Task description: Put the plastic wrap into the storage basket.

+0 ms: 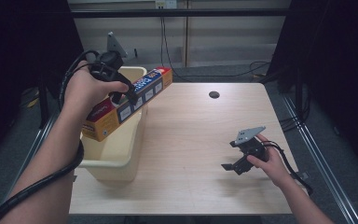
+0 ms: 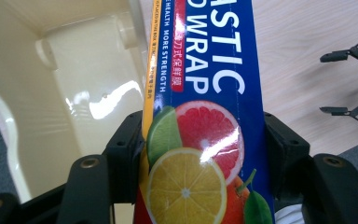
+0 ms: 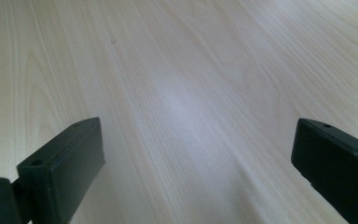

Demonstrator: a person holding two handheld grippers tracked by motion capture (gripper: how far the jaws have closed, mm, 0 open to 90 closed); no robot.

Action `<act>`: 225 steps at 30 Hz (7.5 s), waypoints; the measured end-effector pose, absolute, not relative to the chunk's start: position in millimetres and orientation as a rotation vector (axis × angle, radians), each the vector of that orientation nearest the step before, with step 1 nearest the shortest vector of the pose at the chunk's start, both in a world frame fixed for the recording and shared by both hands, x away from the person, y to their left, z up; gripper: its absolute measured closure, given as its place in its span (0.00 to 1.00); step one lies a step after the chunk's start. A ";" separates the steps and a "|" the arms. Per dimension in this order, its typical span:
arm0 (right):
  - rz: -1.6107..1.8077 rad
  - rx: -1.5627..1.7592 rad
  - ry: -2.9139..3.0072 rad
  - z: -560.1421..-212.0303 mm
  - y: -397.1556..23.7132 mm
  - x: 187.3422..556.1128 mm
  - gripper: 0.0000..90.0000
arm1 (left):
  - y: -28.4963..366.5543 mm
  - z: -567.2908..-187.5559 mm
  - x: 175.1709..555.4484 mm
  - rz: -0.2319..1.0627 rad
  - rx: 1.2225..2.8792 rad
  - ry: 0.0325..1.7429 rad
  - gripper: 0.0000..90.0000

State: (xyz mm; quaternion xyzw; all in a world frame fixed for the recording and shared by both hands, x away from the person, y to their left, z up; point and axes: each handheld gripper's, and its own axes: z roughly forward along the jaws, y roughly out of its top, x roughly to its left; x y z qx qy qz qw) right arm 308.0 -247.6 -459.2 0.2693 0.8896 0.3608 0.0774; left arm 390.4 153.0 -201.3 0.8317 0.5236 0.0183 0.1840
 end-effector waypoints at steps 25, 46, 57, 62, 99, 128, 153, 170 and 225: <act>1.093 0.788 2.654 -457.3 -245.7 309.4 0.02 | 190.8 -189.6 379.0 0.095 2.254 1.621 0.46; 1.095 0.777 2.659 -455.6 -244.7 309.8 0.02 | 216.7 -189.5 372.6 0.135 2.177 1.723 0.45; 1.100 0.763 2.657 -455.8 -245.3 310.6 0.02 | 220.8 -206.1 373.7 0.139 2.167 1.795 0.45; 1.094 0.751 2.667 -457.2 -243.4 310.9 0.02 | 223.6 -213.2 374.5 0.135 2.167 1.823 0.45; 1.096 0.746 2.658 -455.1 -244.6 309.7 0.02 | 222.8 -265.0 380.2 0.001 2.126 1.955 0.45; 1.086 0.748 2.656 -454.4 -244.1 309.0 0.02 | 211.4 -282.2 385.8 -0.030 2.126 1.992 0.45; 1.093 0.748 2.638 -452.2 -245.5 307.8 0.02 | 204.4 -306.2 387.6 -0.061 2.112 2.051 0.45; 1.106 0.744 2.631 -450.3 -247.9 307.6 0.02 | 196.0 -324.1 385.7 -0.166 2.117 2.075 0.44; 1.109 0.752 2.623 -449.1 -249.8 306.8 0.02 | 114.1 -287.1 383.3 -0.079 2.131 1.477 0.13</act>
